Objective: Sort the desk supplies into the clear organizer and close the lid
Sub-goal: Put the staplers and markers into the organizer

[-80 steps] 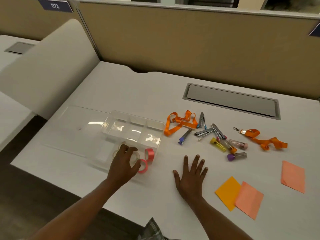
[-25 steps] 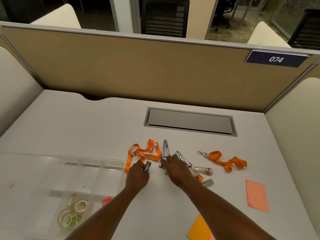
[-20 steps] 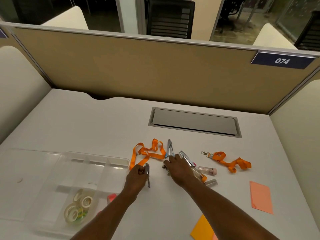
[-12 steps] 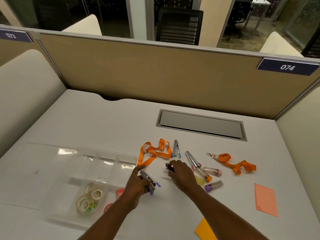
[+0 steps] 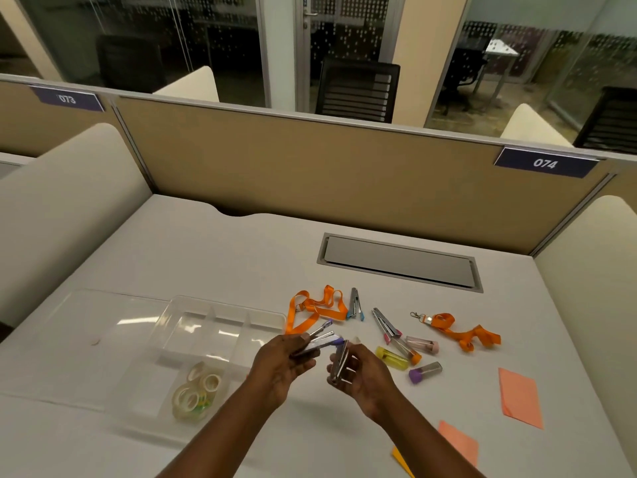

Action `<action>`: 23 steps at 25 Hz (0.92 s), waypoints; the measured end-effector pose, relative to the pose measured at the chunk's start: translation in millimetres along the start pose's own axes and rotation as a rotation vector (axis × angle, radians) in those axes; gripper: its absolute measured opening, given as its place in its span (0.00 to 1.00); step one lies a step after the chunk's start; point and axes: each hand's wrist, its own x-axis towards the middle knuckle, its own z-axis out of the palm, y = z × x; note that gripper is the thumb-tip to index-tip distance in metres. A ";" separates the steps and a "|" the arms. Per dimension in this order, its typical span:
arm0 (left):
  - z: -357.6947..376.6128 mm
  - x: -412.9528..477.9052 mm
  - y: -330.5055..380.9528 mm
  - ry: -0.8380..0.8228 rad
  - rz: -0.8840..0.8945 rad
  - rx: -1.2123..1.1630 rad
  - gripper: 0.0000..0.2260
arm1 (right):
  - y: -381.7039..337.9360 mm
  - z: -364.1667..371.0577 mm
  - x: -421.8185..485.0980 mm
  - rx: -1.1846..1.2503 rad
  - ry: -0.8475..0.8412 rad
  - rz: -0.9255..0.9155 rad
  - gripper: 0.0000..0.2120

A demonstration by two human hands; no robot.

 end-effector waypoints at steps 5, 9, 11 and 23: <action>-19.2 -20.4 6.6 -0.163 -0.043 -0.117 0.13 | 11.4 19.1 -22.2 0.060 -0.025 0.033 0.18; -48.6 -33.7 16.9 -0.350 -0.072 -0.201 0.20 | 21.9 38.7 -29.8 0.067 -0.071 -0.012 0.18; -64.4 -33.8 23.4 -0.407 -0.081 -0.200 0.20 | 26.3 50.4 -29.9 0.024 -0.075 -0.065 0.17; -116.8 23.6 57.4 -0.127 0.049 0.243 0.12 | 46.9 142.5 -2.7 -0.518 0.094 -0.278 0.09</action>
